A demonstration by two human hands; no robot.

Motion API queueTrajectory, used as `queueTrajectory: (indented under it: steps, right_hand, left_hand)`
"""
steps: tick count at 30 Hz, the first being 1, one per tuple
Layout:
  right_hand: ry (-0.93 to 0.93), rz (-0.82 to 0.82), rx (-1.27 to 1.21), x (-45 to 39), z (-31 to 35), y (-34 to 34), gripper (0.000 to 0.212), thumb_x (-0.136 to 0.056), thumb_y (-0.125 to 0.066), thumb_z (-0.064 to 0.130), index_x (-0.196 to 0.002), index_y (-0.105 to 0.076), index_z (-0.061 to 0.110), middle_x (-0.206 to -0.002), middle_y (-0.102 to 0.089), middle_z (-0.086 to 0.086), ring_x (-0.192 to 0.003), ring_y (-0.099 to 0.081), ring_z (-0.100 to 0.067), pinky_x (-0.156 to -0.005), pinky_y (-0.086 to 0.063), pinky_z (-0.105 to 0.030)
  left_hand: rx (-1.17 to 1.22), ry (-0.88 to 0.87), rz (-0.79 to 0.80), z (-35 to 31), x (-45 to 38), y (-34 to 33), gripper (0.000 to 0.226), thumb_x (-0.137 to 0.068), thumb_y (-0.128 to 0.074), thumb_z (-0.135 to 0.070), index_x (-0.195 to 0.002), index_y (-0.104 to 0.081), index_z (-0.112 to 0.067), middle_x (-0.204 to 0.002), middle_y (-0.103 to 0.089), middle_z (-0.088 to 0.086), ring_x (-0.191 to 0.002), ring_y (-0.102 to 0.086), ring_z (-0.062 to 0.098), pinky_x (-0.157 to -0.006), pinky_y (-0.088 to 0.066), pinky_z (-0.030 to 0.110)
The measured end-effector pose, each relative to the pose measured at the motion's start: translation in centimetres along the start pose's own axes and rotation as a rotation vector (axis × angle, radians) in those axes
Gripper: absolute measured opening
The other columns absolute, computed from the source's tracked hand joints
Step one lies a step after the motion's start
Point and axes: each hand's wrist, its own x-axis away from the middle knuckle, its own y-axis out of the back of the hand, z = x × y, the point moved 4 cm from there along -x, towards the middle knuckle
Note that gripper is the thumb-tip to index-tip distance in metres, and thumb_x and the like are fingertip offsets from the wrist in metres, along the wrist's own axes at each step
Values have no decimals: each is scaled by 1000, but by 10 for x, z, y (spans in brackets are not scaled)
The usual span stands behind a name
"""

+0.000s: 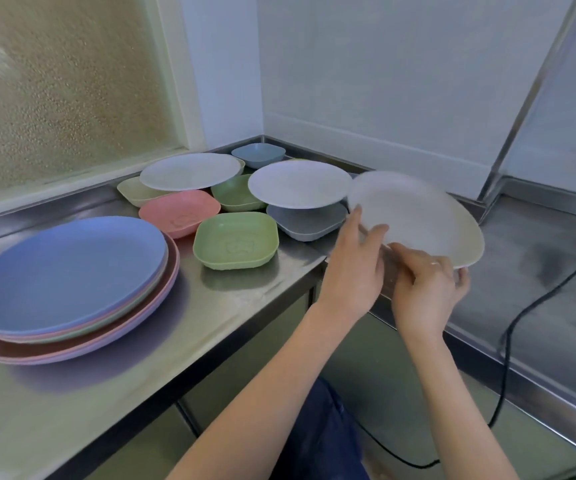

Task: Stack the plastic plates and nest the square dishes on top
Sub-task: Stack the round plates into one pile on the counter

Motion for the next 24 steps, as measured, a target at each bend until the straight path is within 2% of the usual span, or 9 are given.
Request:
queueTrajectory:
  steps: [4,6,11,13,15,16,17,20,24]
  right_hand:
    - [138,39,-157,0,48,-7,30,-84,-55,4,-98,-73,23,-92,-75,3,-93,-60,-31,-99,-29,-64]
    - [187,72,-268,5,76,-15,27,-84,-57,7,-97,-74,25,-90,-75,5,-91,-60,-29,-98,-30,-65]
    - [336,205,-511,37,151,-39,27,-82,-59,10,-97,-74,26,-88,-74,7,-89,-62,-26,-95,-34,-63]
    - [399,261,-551,53,181,-49,26,-81,-60,11,-97,-74,27,-87,-74,6,-89,-62,-25,-96,-34,-62]
    - [483,303,-593,70,209,-56,29,-78,-61,8,-96,-74,26,-87,-75,7,-88,-62,-26,-96,-36,-62]
    - [521,328,-618,79,222,-60,31,-77,-61,5,-96,-75,26,-87,-75,7,-89,-62,-26,-96,-36,-61]
    - [548,361,-647,87,234,-64,33,-77,-61,2,-96,-75,25,-87,-75,7,-89,-62,-26,-96,-36,-61]
    - [619,471,-718,107,260,-76,35,-76,-57,0,-96,-75,22,-85,-74,7,-85,-61,-22,-98,-35,-58]
    - [718,612,-702,126,274,-89,30,-82,-50,12,-96,-75,22,-84,-74,7,-86,-61,-20,-100,-32,-51]
  left_hand:
    - [-27,45,-197,22,9,41,33,-87,-44,-4,-118,-55,-3,-147,-28,26,-137,-27,43,-108,-34,52]
    - [-27,78,-249,35,21,70,38,-84,-36,-9,-116,-55,-1,-145,-30,25,-137,-27,44,-108,-31,52]
    - [-32,251,-445,76,61,161,44,-83,-26,-17,-113,-57,-6,-140,-41,17,-132,-37,32,-108,-32,43]
    - [-22,342,-550,94,75,202,38,-88,-29,-13,-113,-57,-5,-133,-48,14,-126,-43,23,-102,-34,28]
    - [-25,470,-643,114,90,242,31,-91,-38,-11,-117,-54,-6,-122,-53,8,-107,-50,-4,-81,-34,12]
    - [-36,541,-694,123,100,259,31,-91,-41,-10,-120,-52,-8,-118,-53,5,-95,-49,-14,-72,-32,11]
    - [-48,601,-754,132,110,275,33,-90,-43,-9,-122,-50,-9,-117,-53,4,-93,-50,-14,-70,-30,12]
    - [-59,763,-892,156,142,306,40,-86,-43,-4,-126,-45,-7,-128,-54,8,-113,-50,20,-77,-29,17]
    - [-1,987,-832,181,173,309,39,-91,-42,-11,-130,-41,-7,-134,-51,11,-119,-48,26,-78,-29,22]
